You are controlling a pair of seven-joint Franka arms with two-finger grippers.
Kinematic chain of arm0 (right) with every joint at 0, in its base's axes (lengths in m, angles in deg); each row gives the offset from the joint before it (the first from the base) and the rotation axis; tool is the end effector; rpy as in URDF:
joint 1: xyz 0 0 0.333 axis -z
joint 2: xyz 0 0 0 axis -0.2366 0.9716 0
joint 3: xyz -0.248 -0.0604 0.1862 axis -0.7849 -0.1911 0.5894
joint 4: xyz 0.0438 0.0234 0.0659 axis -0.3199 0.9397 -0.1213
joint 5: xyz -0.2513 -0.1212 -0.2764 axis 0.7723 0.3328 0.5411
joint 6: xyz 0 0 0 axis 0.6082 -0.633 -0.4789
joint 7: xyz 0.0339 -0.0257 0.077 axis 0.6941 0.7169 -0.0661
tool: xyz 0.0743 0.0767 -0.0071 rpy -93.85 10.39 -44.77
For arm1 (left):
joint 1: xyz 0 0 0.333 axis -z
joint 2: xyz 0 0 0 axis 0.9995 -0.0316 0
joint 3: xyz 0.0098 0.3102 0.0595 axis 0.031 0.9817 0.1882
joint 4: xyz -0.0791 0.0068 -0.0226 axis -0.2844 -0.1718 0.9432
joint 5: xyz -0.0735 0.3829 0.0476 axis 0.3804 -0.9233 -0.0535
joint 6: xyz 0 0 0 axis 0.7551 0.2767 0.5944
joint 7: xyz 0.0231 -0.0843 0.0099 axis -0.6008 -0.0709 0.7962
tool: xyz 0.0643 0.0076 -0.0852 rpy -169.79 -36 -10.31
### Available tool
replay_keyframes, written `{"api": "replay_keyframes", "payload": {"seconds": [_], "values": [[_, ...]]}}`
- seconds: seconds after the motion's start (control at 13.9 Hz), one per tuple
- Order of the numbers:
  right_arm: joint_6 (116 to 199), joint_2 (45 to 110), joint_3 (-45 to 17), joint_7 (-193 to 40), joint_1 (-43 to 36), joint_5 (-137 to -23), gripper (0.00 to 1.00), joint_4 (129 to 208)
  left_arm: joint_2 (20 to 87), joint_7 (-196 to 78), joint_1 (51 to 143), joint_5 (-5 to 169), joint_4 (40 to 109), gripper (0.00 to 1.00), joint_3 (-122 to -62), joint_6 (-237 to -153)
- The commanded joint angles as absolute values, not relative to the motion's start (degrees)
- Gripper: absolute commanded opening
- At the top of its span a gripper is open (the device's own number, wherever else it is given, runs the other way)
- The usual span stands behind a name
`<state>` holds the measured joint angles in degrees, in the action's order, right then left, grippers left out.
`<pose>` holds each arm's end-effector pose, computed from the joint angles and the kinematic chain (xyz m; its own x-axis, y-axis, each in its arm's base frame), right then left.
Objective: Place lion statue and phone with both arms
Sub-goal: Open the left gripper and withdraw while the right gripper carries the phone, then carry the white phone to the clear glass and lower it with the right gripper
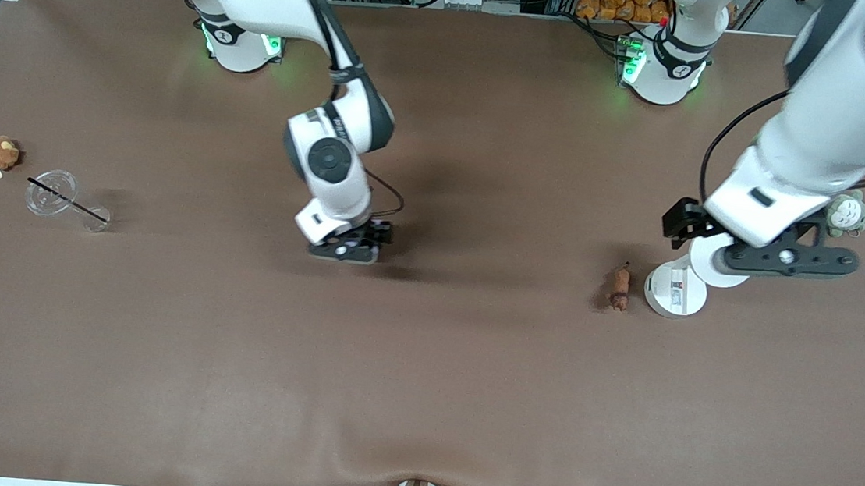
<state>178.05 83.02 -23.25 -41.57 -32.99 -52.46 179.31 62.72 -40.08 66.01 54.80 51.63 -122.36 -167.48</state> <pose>0.5237 0.3382 0.2306 0.9980 -0.0589 -0.0243 -0.0582 -0.9979 0.0285 0.5945 -0.1756 0.6105 0.9979 0.0125 0.0640 0.0175 -0.9968 -0.0774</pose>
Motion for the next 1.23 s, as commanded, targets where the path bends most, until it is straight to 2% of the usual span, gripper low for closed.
{"api": "replay_keyframes", "payload": {"seconds": [0.0,0.14,0.29,0.36,0.58,0.79,1.15], "values": [[165.5,75.0,-30.6,-50.3,-31.1,-52.0,0.0,181.1,70.5,-45.6,68.8,64.3,52.0,1.0,-112.8,-166.4],[164.3,74.2,-35.1,-62.2,-27.2,-52.1,0.0,181.5,74.2,-46.7,71.9,69.9,52.9,1.0,-104.7,-166.2],[167.0,74.7,-35.3,-63.4,-24.0,-52.1,0.0,182.3,77.7,-49.8,80.2,71.1,54.8,1.0,-93.6,-163.7],[170.0,74.8,-35.3,-64.3,-20.2,-52.1,0.0,184.0,79.1,-51.4,82.7,71.8,55.7,1.0,-90.3,-162.9],[180.2,75.1,-35.2,-75.3,-12.2,-52.1,0.0,188.8,85.7,-53.3,87.3,72.6,64.0,1.0,-84.2,-162.8],[181.1,76.4,-35.1,-77.6,-8.0,-52.2,0.0,189.3,89.3,-53.4,92.7,72.5,68.1,1.0,-77.8,-162.5],[183.1,79.5,-34.2,-85.4,-0.6,-54.9,0.0,190.7,89.4,-56.0,93.6,72.5,69.0,1.0,-75.1,-162.0]]}}
